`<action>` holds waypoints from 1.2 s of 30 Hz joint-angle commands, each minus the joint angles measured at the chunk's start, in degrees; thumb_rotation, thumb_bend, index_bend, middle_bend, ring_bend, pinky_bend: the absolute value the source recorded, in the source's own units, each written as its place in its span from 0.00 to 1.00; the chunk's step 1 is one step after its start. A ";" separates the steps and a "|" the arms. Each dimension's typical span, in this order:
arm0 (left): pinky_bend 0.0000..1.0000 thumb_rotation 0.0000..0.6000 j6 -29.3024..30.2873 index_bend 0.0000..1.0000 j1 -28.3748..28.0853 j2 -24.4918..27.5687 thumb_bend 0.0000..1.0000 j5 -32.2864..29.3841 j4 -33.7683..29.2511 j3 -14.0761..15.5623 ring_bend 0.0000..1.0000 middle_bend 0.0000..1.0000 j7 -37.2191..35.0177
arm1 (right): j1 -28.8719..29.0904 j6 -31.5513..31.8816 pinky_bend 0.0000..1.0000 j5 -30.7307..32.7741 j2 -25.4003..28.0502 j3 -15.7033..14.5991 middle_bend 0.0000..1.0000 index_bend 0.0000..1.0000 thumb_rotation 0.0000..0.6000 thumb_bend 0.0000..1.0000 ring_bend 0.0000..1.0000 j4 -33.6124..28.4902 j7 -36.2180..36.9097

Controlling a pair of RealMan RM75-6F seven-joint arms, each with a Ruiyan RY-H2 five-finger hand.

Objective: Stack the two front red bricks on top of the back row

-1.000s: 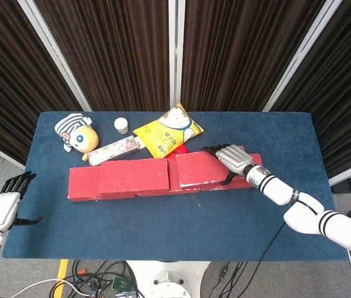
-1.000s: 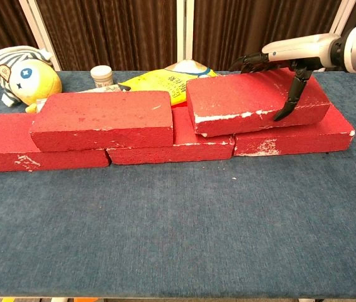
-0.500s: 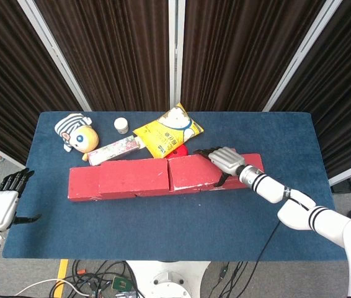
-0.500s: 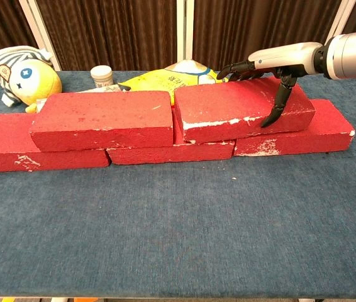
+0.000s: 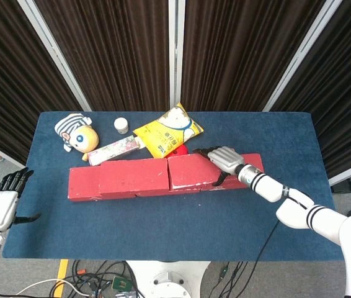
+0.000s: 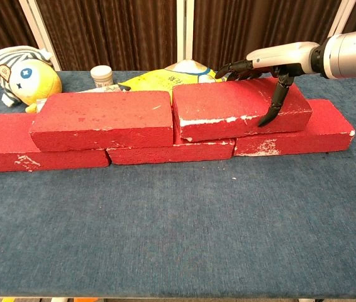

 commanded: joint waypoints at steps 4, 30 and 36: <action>0.01 1.00 -1.15 0.00 -0.09 0.58 0.00 -0.49 -0.46 0.27 0.00 0.00 -0.51 | 0.07 -0.32 0.19 0.79 0.01 -0.16 0.19 0.00 1.00 0.06 0.16 -0.48 -1.02; 0.01 1.00 -1.61 0.00 0.07 0.72 0.00 -0.10 0.91 0.38 0.00 0.00 -3.85 | 0.30 -3.80 0.17 6.58 -0.38 2.00 0.17 0.00 1.00 0.06 0.14 -2.89 -7.42; 0.01 1.00 -1.67 0.00 0.08 0.85 0.00 -0.02 0.93 0.39 0.00 0.00 -4.27 | 0.47 -4.23 0.17 7.15 -0.61 2.54 0.17 0.00 1.00 0.06 0.14 -3.04 -7.87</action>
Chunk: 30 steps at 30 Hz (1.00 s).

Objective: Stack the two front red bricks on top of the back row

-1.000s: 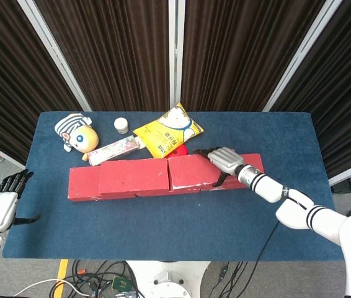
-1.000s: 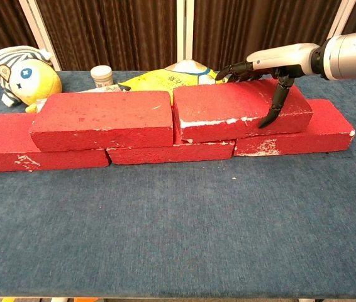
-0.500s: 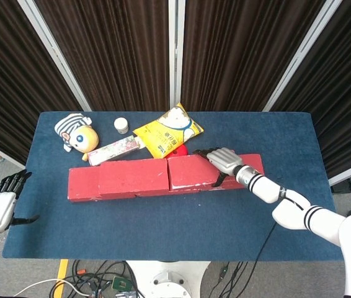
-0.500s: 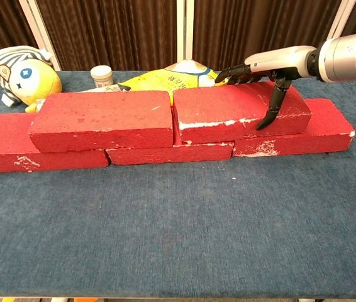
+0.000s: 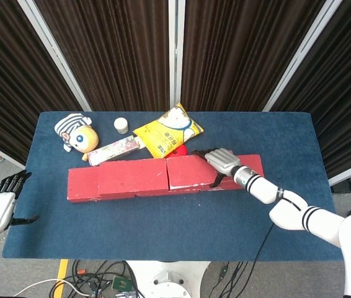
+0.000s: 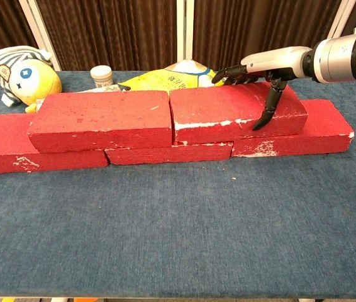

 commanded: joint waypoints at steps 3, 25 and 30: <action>0.01 1.00 -0.09 0.00 0.01 0.08 0.00 0.00 0.00 0.02 0.00 0.00 -0.17 | 0.09 -0.32 0.17 0.31 -0.04 0.26 0.17 0.00 1.00 0.06 0.14 -0.01 -0.33; 0.01 1.00 -0.51 0.00 0.07 0.04 0.00 0.02 0.55 0.15 0.00 0.00 -1.48 | -0.12 -1.42 0.17 1.41 0.08 1.02 0.16 0.00 1.00 0.06 0.13 -0.72 -1.59; 0.01 1.00 -0.65 0.00 0.05 -0.06 0.00 0.03 0.72 0.19 0.00 0.00 -1.73 | -0.03 -1.90 0.17 1.88 0.28 1.32 0.16 0.00 1.00 0.06 0.13 -1.12 -1.97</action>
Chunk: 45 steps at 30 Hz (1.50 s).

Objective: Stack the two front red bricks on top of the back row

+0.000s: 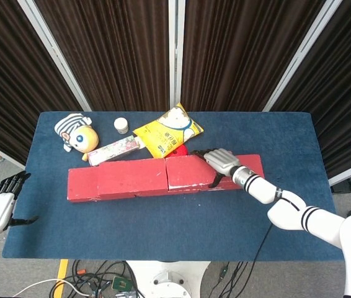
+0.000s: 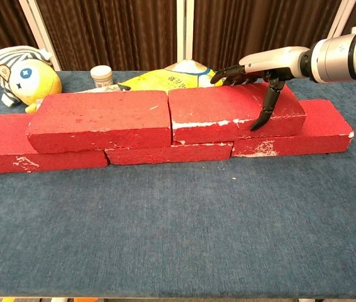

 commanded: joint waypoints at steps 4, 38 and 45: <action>0.01 1.00 -0.12 0.00 0.00 -0.14 0.00 0.05 0.26 0.08 0.00 0.00 -0.25 | 0.10 -0.82 0.17 0.61 -0.17 0.16 0.16 0.00 1.00 0.05 0.13 0.07 -0.61; 0.01 1.00 0.03 0.00 0.08 -0.11 0.00 0.22 0.27 0.02 0.00 0.00 -0.63 | -1.04 -0.18 0.00 -0.11 0.79 1.02 0.00 0.00 1.00 0.00 0.00 -1.16 0.77; 0.01 1.00 -0.04 0.00 -0.06 -0.18 0.00 0.41 0.04 0.04 0.00 0.00 -0.45 | -2.38 2.86 0.00 -1.58 4.25 0.60 0.00 0.00 1.00 0.00 0.00 -4.42 1.02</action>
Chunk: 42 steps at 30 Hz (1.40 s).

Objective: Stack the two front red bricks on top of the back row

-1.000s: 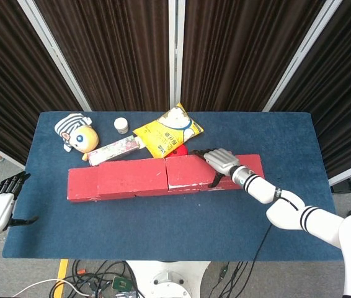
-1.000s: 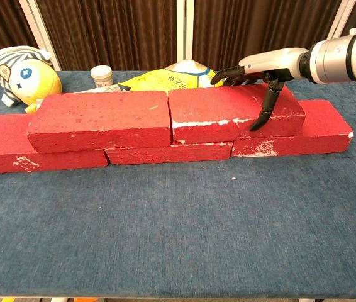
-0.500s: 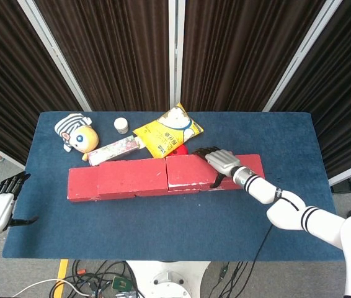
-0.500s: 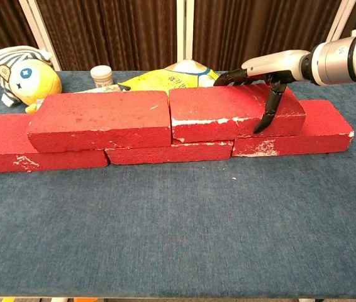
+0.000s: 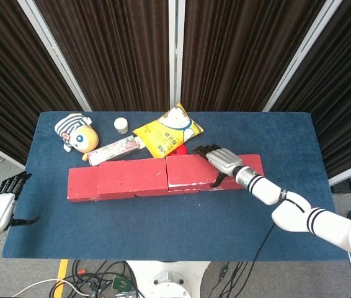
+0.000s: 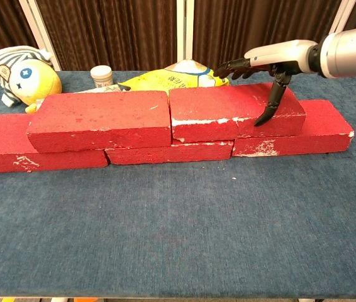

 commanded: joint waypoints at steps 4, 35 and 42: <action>0.01 1.00 0.27 0.00 -0.08 0.07 0.00 0.23 -0.50 -0.08 0.00 0.00 0.39 | -1.93 3.00 0.00 -0.36 3.90 -0.31 0.00 0.00 1.00 0.00 0.00 -3.14 -0.42; 0.01 1.00 -0.95 0.00 -1.12 0.42 0.00 0.10 -2.65 0.01 0.00 0.00 2.53 | -8.23 6.22 0.17 -3.91 5.54 -3.16 0.00 0.00 1.00 0.00 0.00 2.18 23.97; 0.01 1.00 -1.04 0.00 -1.19 0.46 0.00 -0.03 -3.04 0.07 0.00 0.00 3.22 | -8.11 8.13 0.18 -6.34 3.54 -4.34 0.00 0.00 1.00 0.00 0.00 4.55 30.16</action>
